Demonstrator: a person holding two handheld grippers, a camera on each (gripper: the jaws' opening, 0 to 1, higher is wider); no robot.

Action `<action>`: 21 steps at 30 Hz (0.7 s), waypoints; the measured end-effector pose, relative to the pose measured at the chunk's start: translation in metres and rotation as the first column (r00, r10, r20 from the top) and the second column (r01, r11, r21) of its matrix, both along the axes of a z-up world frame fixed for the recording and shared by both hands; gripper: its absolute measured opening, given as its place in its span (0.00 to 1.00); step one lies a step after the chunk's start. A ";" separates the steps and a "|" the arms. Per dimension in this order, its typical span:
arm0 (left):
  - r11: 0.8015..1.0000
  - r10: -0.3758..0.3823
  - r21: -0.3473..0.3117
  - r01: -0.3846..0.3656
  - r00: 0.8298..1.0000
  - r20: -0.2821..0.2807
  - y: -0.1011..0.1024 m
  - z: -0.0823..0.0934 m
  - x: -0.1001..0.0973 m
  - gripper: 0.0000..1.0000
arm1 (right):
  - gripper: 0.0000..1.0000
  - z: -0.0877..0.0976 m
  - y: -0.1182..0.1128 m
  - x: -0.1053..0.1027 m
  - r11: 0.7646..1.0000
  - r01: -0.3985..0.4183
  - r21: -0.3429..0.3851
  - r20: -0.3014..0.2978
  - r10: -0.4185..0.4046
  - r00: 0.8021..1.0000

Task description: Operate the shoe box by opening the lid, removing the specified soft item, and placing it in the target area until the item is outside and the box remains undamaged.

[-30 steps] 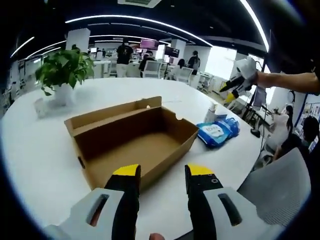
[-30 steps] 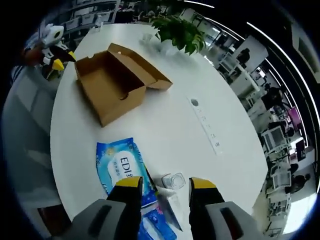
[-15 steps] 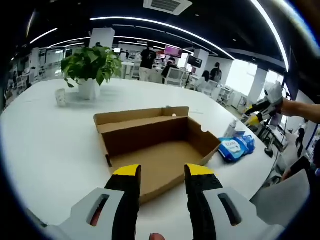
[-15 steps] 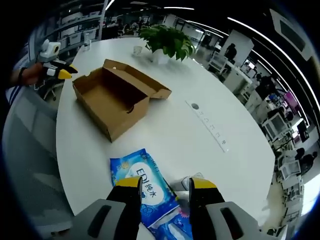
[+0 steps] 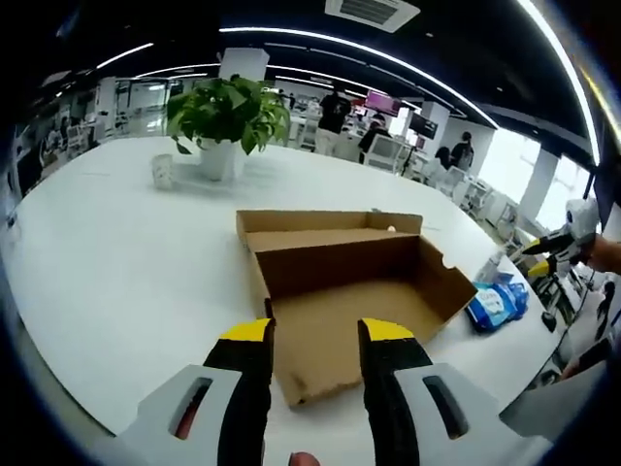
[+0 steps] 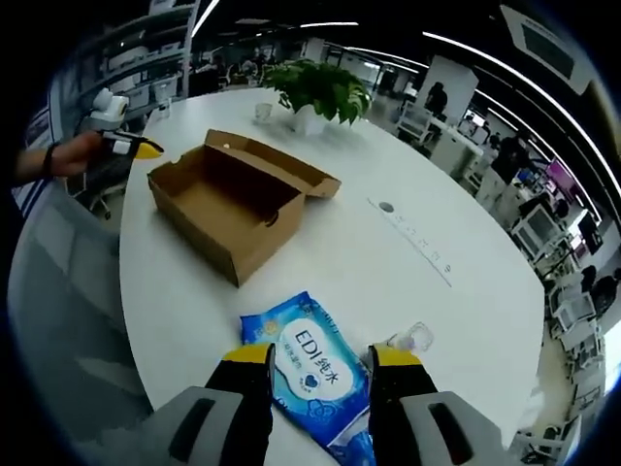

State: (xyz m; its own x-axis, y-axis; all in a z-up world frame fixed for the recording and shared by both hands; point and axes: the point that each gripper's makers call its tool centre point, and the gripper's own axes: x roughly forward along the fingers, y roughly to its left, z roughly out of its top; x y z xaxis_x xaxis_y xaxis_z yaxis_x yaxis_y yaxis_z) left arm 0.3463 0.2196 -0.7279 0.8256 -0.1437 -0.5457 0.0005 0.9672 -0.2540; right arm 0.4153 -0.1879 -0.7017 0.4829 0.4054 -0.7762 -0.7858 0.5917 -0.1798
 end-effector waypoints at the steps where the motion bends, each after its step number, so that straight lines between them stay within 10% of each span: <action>1: 1.000 0.007 0.004 -0.007 1.000 -0.007 0.001 -0.002 0.000 0.36 | 0.36 0.000 0.001 -0.002 1.000 0.004 0.006 0.001 -0.004 1.000; 21: 0.998 0.064 -0.018 -0.067 0.992 -0.110 0.010 -0.038 0.001 0.37 | 0.37 -0.018 -0.001 -0.039 0.989 0.100 0.109 -0.050 -0.096 0.994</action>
State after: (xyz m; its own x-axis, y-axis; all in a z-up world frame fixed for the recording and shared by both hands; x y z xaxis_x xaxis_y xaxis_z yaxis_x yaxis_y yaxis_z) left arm 0.3475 0.2300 -0.7661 0.7695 -0.1041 -0.6301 -0.0915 0.9585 -0.2700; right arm 0.3762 -0.1892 -0.7200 0.4907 0.4427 -0.7505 -0.7288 0.6806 -0.0750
